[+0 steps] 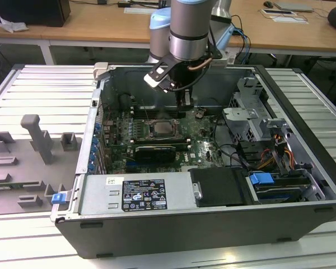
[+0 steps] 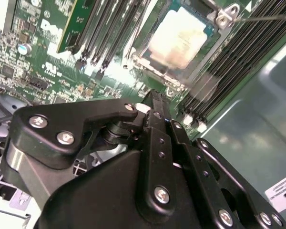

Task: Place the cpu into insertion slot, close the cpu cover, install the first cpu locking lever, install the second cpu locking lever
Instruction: 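Close the cpu cover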

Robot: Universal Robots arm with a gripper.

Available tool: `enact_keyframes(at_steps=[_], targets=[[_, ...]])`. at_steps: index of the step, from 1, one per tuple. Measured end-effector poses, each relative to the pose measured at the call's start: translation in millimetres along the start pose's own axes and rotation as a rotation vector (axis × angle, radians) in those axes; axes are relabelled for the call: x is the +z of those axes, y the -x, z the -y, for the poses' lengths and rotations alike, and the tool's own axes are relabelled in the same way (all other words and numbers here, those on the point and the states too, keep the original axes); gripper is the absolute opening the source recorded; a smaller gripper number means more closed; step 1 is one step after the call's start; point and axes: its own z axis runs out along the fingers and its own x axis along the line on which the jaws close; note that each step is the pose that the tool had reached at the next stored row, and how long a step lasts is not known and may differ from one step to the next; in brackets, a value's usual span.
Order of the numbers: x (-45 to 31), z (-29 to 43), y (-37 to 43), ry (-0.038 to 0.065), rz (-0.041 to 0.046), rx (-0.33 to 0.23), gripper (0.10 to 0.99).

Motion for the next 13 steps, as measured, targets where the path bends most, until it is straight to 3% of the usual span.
enact_keyframes(at_steps=[13], targets=[[5.8, 21.8, -1.2, 0.0, -0.0001, 0.0, 0.106]])
